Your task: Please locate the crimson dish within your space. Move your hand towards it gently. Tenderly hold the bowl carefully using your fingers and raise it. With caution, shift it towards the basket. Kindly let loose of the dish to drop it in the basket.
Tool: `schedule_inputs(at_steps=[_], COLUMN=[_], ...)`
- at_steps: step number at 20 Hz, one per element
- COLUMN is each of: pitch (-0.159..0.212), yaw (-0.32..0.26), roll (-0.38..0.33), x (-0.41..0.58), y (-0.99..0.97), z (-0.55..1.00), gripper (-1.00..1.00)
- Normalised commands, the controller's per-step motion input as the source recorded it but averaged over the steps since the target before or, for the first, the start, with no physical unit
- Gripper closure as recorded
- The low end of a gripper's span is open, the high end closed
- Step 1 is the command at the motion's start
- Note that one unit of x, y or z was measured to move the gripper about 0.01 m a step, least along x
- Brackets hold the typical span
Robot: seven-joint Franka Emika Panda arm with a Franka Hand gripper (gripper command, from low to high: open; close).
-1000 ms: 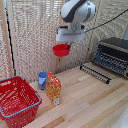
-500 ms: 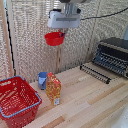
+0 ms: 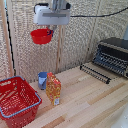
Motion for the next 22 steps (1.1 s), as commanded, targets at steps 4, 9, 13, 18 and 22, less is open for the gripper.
schedule_inputs(at_steps=[4, 9, 13, 18, 22], pitch=[-0.016, 0.000, 0.000, 0.000, 0.000], yaw=[0.000, 0.000, 0.000, 0.001, 0.000], roll=[-0.050, -0.145, -0.167, -0.129, -0.108], x=[-0.032, -0.134, -0.095, -0.002, 0.004], y=[0.84, 0.74, 0.62, 0.48, 0.44], z=[-0.05, -0.31, -0.46, -0.46, -0.38], gripper=[1.00, 1.00, 1.00, 1.00, 1.00])
